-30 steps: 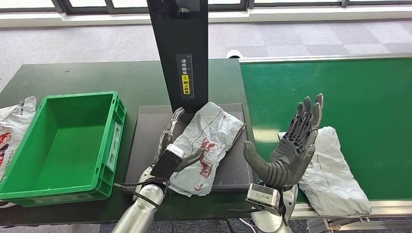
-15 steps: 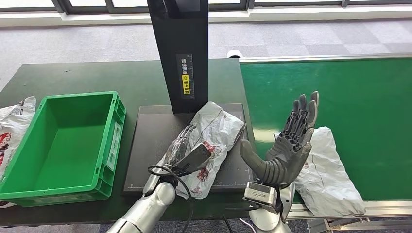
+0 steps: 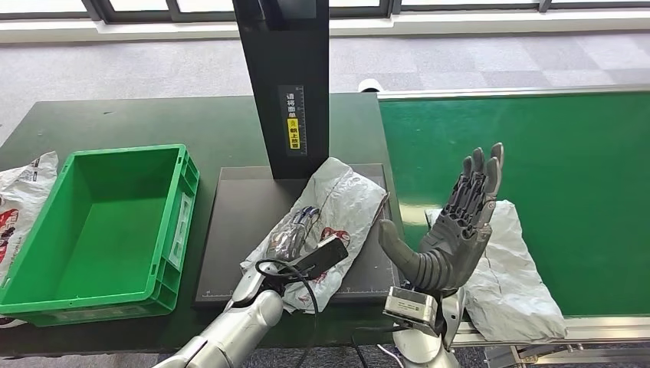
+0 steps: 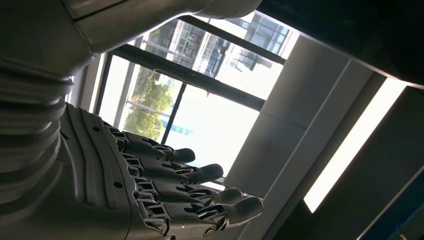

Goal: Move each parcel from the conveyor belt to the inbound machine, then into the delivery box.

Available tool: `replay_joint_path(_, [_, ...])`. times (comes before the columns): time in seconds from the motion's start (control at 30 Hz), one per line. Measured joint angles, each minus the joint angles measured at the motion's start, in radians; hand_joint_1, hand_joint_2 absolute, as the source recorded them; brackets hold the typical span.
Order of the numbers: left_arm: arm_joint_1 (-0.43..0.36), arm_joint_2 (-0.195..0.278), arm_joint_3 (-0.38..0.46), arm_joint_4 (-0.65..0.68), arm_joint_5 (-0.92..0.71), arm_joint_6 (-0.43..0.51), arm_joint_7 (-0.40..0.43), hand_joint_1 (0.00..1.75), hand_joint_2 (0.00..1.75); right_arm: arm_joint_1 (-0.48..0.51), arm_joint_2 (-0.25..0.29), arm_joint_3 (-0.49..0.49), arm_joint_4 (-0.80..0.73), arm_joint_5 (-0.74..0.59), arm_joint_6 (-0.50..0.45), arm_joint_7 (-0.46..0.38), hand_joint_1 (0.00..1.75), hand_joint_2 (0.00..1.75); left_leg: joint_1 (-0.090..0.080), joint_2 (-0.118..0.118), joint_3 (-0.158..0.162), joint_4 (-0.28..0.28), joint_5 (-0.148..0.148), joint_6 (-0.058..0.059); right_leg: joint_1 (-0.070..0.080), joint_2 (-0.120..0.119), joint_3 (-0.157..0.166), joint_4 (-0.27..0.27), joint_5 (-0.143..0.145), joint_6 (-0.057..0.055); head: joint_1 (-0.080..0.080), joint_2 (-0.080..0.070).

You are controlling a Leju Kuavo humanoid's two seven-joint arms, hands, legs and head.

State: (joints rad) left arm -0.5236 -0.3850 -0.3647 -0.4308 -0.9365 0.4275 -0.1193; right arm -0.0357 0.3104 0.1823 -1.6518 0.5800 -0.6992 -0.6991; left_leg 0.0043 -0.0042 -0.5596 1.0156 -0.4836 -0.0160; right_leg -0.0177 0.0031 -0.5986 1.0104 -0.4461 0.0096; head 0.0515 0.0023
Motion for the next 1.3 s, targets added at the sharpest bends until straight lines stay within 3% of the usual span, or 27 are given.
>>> replay_joint_path(0.1, [-0.006, -0.001, -0.005, 0.008, -0.006, -0.001, 0.005, 1.75, 1.75, -0.001, 0.0, 0.0, 0.0, 0.0, 0.0, 0.001, 0.0, 1.75, 0.0, 0.0, 0.001, 0.0, 0.0, 0.0, 0.0, 0.0, 0.001, 0.0, 0.0, 0.0, 0.0, 0.0])
replay_joint_path(1.13, [-0.024, -0.001, -0.014, 0.03, -0.058, 0.003, 0.048, 1.75, 1.75, -0.032, 0.002, 0.0, 0.058, -0.013, 0.0, 0.001, 0.0, 1.75, 0.0, 0.0, 0.003, 0.0, 0.0, 0.0, 0.0, 0.0, 0.003, 0.0, 0.0, 0.0, 0.0, 0.0])
replay_joint_path(1.3, [-0.019, 0.0, -0.013, 0.026, -0.124, 0.068, 0.077, 1.75, 1.75, -0.033, 0.003, 0.0, 0.06, -0.006, 0.0, 0.001, 0.0, 1.75, 0.0, 0.0, 0.002, 0.0, 0.0, 0.0, 0.0, 0.0, 0.003, 0.0, 0.0, 0.0, 0.0, 0.0])
